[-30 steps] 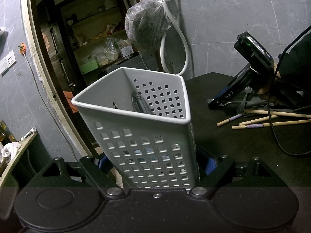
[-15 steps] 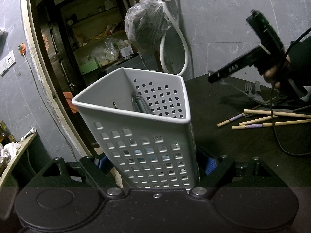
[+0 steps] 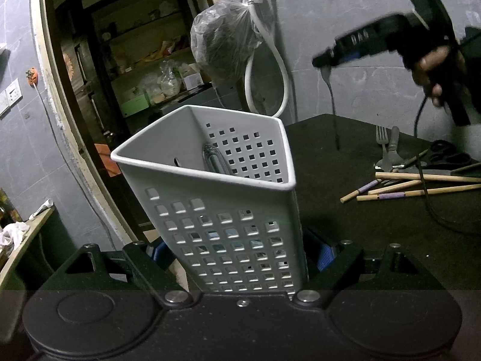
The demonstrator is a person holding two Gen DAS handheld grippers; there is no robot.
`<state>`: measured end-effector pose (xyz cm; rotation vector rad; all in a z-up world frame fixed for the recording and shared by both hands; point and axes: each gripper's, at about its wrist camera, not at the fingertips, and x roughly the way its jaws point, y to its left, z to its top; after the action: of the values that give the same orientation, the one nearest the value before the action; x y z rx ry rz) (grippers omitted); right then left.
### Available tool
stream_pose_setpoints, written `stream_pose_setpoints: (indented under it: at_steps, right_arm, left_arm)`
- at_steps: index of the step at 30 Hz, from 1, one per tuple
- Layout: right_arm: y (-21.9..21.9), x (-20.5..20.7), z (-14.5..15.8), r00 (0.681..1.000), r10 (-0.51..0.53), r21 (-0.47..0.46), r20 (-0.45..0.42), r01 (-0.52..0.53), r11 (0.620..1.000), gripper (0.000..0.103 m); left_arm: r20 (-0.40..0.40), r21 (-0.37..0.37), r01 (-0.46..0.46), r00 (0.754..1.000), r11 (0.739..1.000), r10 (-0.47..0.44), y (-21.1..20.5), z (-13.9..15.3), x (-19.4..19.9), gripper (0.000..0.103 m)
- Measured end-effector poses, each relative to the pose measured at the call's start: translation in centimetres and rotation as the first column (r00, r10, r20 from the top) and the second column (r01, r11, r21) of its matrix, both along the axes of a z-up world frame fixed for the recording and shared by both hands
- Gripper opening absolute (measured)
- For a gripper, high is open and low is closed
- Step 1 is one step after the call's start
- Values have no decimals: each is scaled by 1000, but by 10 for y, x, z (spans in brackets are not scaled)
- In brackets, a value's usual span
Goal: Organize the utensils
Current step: 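Lift the silver spoon with the right tool and drop it into the caddy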
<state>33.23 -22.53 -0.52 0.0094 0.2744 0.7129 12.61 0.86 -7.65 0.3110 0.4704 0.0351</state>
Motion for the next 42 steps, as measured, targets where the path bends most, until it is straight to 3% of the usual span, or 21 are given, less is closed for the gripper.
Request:
stream_pose_setpoints:
  at_steps: [12, 24, 30, 35, 42]
  right_arm:
    - [20, -44, 64, 990, 115, 20, 85, -117, 993, 40]
    - [47, -92, 109, 953, 282, 187, 113, -299, 936, 40]
    - [62, -97, 104, 949, 298, 268, 103, -315, 910, 40]
    - [74, -94, 83, 959, 281, 278, 50, -283, 918, 40]
    - [88, -99, 44, 967, 254, 217, -23, -244, 945, 40]
  left_arm:
    - [6, -16, 4, 1000, 1000, -4, 3, -1, -2, 87]
    - [9, -28, 10, 1000, 1000, -10, 5, -1, -2, 86]
    - [9, -30, 10, 1000, 999, -10, 5, 0, -1, 86]
    - [9, -33, 10, 1000, 999, -10, 4, -1, -2, 86]
    - [9, -33, 10, 1000, 999, -10, 5, -1, -2, 86]
